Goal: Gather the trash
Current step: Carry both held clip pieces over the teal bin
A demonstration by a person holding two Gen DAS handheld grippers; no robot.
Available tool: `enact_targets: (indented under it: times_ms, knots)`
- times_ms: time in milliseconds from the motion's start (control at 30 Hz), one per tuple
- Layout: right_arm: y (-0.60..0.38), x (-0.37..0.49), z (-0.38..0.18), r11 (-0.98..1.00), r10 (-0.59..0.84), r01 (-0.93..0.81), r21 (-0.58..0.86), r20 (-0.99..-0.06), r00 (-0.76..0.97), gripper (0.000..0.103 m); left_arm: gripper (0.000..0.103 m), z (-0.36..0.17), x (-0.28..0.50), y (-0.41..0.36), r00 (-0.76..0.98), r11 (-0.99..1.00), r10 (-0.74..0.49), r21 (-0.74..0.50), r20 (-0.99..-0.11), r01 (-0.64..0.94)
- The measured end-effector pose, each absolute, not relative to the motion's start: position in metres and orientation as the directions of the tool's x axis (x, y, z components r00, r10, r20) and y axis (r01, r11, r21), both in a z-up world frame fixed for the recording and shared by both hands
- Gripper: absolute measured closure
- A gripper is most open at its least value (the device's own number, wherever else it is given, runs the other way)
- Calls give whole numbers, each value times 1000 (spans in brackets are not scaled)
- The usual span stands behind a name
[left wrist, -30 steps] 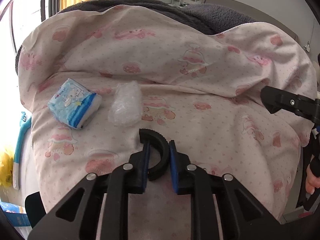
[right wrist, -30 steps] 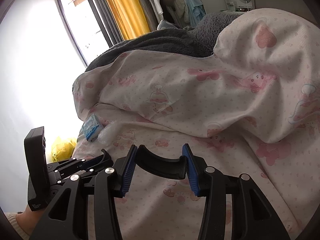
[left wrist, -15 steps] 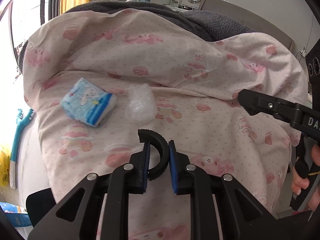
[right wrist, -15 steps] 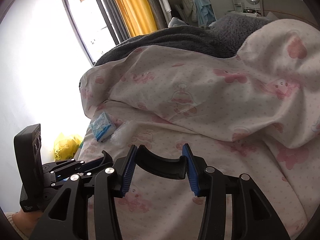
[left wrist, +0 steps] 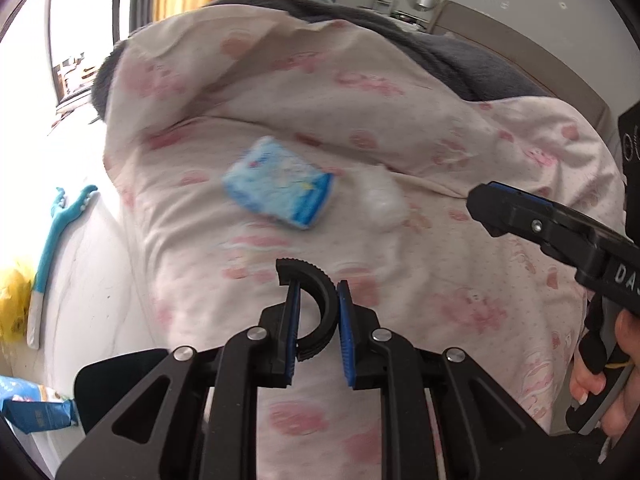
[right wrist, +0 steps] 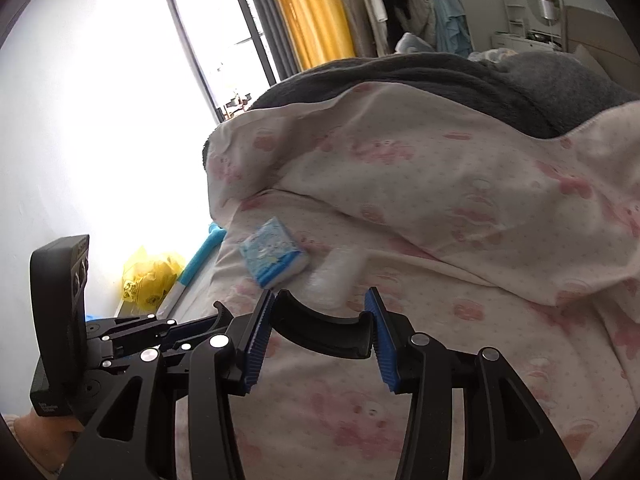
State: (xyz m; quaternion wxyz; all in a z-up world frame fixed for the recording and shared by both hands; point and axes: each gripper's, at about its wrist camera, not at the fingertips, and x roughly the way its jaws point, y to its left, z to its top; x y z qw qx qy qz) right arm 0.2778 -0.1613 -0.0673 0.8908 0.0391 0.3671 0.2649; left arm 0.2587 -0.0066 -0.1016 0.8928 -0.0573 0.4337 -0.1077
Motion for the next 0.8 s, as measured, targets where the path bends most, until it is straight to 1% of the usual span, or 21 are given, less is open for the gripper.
enact_targets:
  times_ms: [333, 533, 800]
  knots:
    - [-109, 272, -64, 821, 540, -513, 250, -630, 558, 56, 83, -104, 247, 51, 595, 982, -180, -177, -783, 64]
    - [-70, 264, -60, 796, 552, -570, 204, -631, 545, 56, 83, -110, 238, 83, 582, 984, -159, -176, -797, 28]
    - [-23, 253, -61, 749, 582, -637, 182, -641, 500, 56, 83, -133, 226, 119, 517, 985, -141, -172, -844, -14]
